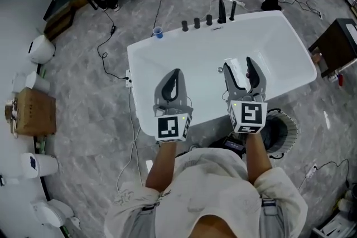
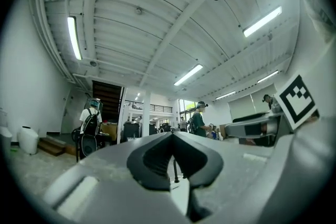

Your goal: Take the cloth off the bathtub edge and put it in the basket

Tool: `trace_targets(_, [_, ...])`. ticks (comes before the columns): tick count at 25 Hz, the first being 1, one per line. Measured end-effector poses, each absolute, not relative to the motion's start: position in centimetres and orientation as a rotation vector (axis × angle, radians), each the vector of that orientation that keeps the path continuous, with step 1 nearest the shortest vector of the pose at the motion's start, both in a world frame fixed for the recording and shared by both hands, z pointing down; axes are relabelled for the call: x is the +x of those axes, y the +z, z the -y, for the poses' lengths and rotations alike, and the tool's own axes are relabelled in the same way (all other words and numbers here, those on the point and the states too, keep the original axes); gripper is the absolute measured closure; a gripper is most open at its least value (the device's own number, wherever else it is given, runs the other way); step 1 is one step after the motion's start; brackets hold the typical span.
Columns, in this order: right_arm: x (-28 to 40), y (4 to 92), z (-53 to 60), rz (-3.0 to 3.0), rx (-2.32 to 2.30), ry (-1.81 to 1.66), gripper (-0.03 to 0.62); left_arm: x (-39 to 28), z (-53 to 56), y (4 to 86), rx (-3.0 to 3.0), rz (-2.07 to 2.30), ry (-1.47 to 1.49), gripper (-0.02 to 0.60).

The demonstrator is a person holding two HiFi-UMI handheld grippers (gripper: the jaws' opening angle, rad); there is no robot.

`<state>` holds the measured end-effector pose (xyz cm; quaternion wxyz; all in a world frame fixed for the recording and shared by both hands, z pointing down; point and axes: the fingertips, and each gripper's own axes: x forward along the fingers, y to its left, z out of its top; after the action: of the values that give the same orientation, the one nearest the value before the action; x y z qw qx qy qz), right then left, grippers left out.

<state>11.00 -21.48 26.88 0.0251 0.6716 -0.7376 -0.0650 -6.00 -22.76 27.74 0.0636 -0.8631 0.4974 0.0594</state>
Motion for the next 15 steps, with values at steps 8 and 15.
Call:
trace_targets(8, [7.2,26.0,19.8,2.308,2.053,-0.245,0.313,-9.9,21.2,27.3,-2.591,-1.538,0.198,0.581])
trace_targets(15, [5.5,25.7,18.6,2.315,2.057,-0.226,0.338,-11.2,20.2,27.5,-2.614,-1.509,0.187,0.581])
